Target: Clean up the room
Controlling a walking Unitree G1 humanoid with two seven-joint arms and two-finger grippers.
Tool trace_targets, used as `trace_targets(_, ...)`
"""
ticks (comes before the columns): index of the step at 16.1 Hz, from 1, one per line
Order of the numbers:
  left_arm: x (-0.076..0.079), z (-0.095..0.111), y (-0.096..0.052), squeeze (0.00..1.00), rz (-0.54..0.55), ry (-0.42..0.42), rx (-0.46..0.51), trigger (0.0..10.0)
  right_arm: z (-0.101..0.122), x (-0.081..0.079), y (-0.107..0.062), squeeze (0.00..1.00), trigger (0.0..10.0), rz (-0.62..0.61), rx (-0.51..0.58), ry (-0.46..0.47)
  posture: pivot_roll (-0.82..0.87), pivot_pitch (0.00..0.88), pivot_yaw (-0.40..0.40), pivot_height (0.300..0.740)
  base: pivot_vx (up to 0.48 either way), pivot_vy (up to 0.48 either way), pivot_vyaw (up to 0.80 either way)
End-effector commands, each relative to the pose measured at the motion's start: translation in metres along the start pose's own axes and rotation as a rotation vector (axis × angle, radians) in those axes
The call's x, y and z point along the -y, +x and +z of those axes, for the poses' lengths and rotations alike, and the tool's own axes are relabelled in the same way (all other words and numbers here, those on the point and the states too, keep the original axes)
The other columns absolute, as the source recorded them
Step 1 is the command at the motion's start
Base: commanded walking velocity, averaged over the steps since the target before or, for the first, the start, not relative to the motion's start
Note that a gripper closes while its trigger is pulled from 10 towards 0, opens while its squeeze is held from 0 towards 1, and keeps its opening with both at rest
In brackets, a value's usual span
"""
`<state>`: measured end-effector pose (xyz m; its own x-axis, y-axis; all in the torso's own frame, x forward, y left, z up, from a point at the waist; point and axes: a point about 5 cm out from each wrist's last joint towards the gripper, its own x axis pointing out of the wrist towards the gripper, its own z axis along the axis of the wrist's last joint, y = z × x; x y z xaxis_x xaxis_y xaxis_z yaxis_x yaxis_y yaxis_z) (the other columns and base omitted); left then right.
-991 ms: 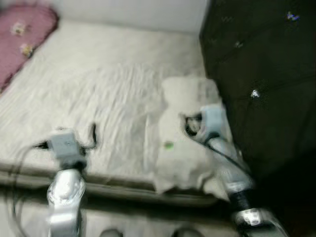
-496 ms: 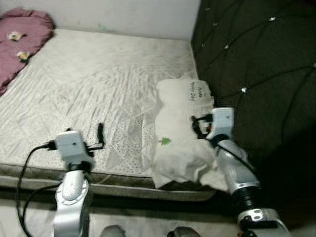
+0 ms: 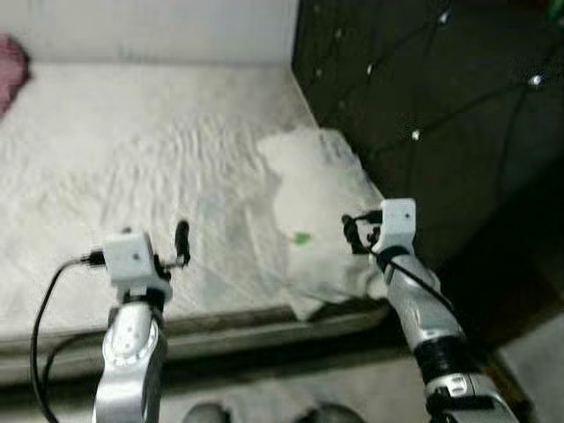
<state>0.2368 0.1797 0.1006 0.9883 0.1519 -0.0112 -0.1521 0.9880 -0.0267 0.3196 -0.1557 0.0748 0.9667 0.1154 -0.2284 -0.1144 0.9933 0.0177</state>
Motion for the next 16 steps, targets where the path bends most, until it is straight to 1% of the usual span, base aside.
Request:
trace_targets(1, -0.0032, 0.0014, 0.0006, 0.0, 0.007, 0.009, 0.005, 10.0, 0.0053, -0.0047, 0.0024, 0.0, 10.0, 0.02, 0.012, -0.002, 0.02, 0.024, -0.053, 0.74, 0.0, 0.0, 0.0)
trace_targets(8, -0.0037, 0.003, 0.0012, 0.0, 0.017, 0.016, 0.017, 10.0, 0.0054, -0.0055, 0.0038, 0.0, 10.0, 0.029, 0.011, 0.009, 0.02, 0.034, -0.054, 0.74, 0.0, 0.0, 0.0)
trace_targets(11, -0.0026, 0.0045, 0.0006, 0.0, -0.008, 0.009, 0.03, 10.0, 0.0057, -0.0056, 0.0043, 0.0, 10.0, 0.03, 0.012, 0.009, 0.02, 0.036, -0.053, 0.74, 0.0, 0.0, 0.0)
trace_targets(13, -0.0022, 0.0052, 0.0008, 0.0, -0.013, 0.002, 0.035, 10.0, 0.0061, -0.0054, 0.0044, 0.0, 10.0, 0.029, 0.014, 0.011, 0.01, 0.036, -0.053, 0.74, 0.3, 0.0, 0.0)
trace_targets(14, -0.0027, 0.0047, 0.0007, 0.0, -0.004, -0.012, 0.029, 10.0, 0.0061, -0.0052, 0.0045, 0.0, 10.0, 0.028, 0.013, 0.013, 0.01, 0.036, -0.053, 0.74, 0.259, 0.394, 0.0)
trace_targets(16, -0.0031, 0.0042, 0.0009, 0.0, 0.0, -0.014, 0.024, 10.0, 0.0061, -0.0051, 0.0045, 0.0, 10.0, 0.027, 0.012, 0.013, 0.02, 0.036, -0.053, 0.74, 0.0, 0.442, 0.0)
